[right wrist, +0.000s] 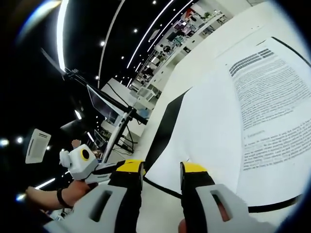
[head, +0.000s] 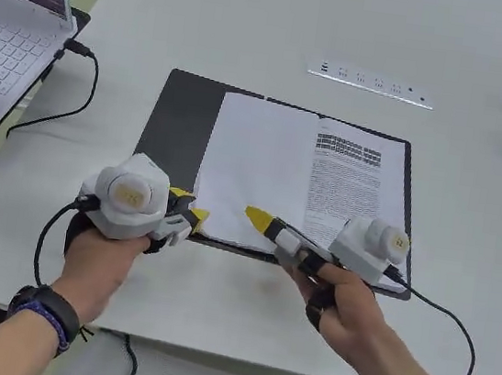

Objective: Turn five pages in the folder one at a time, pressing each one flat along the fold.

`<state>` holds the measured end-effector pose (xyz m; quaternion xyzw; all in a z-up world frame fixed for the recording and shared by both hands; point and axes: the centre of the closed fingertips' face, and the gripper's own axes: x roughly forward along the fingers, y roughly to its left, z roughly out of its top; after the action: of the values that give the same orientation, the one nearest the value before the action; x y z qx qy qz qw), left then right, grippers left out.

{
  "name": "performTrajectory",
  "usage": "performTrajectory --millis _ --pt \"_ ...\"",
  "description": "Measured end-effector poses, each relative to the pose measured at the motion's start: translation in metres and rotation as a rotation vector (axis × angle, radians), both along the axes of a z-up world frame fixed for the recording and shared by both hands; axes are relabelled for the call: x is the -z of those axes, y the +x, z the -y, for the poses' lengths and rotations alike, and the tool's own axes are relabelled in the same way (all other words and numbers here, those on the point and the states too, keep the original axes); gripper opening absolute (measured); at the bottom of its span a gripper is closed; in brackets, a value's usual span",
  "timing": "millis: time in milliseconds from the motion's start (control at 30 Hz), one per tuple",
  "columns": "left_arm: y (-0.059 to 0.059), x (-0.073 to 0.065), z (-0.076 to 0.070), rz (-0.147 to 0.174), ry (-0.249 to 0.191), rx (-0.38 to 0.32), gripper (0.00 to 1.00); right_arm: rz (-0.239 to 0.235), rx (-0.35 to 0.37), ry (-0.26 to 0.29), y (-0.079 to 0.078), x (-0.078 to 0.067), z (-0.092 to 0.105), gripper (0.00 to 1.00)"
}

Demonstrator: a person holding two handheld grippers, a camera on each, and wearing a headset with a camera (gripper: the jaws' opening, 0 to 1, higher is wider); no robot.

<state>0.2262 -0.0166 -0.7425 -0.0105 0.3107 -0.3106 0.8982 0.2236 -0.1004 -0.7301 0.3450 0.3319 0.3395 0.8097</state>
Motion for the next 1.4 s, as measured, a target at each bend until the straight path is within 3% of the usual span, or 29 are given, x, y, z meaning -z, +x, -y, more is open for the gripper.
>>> performTrajectory --millis 167,233,300,367,467,500,533,567,667,867,967,1100,1200,1400 --pt "0.006 0.015 0.006 -0.025 0.006 0.016 0.04 -0.006 0.017 -0.016 -0.003 0.003 0.013 0.27" --pt "0.005 0.021 0.006 -0.047 0.01 0.018 0.01 -0.008 0.021 -0.018 -0.005 0.004 0.016 0.27" --pt "0.001 0.032 0.004 -0.101 0.003 0.005 0.0 -0.005 0.019 -0.026 -0.006 0.005 0.018 0.27" --pt "0.001 0.036 0.004 -0.101 0.001 0.006 0.0 0.0 0.012 -0.035 -0.008 0.006 0.019 0.26" --pt "-0.007 0.047 0.004 -0.124 0.033 0.018 0.0 0.0 0.014 -0.038 -0.009 0.007 0.022 0.25" --pt "-0.001 0.039 0.007 -0.073 -0.007 0.004 0.0 -0.001 0.016 -0.035 -0.009 0.007 0.022 0.25" --pt "-0.005 0.041 0.003 -0.115 -0.005 -0.017 0.0 -0.003 0.015 -0.035 -0.009 0.007 0.022 0.25" --pt "-0.006 0.04 0.004 -0.122 0.0 -0.016 0.0 -0.006 0.013 -0.039 -0.009 0.008 0.022 0.25" --pt "-0.006 0.04 0.003 -0.121 0.02 -0.006 0.0 -0.003 0.004 -0.044 -0.008 0.011 0.023 0.24" --pt "-0.006 0.042 0.0 -0.114 0.018 -0.017 0.0 -0.006 -0.017 -0.056 -0.003 0.019 0.024 0.23" --pt "-0.005 0.043 0.0 -0.106 0.03 -0.021 0.0 0.015 -0.035 -0.074 0.005 0.017 0.024 0.22" --pt "-0.005 0.044 0.001 -0.092 0.041 -0.012 0.0 0.068 -0.046 -0.215 0.024 0.032 0.039 0.16" --pt "-0.004 0.045 0.0 -0.093 0.031 -0.009 0.0 0.057 0.003 -0.171 0.042 0.03 0.045 0.16" --pt "-0.004 0.046 0.001 -0.1 0.023 -0.003 0.0 0.075 0.054 -0.185 0.073 0.031 0.058 0.13"
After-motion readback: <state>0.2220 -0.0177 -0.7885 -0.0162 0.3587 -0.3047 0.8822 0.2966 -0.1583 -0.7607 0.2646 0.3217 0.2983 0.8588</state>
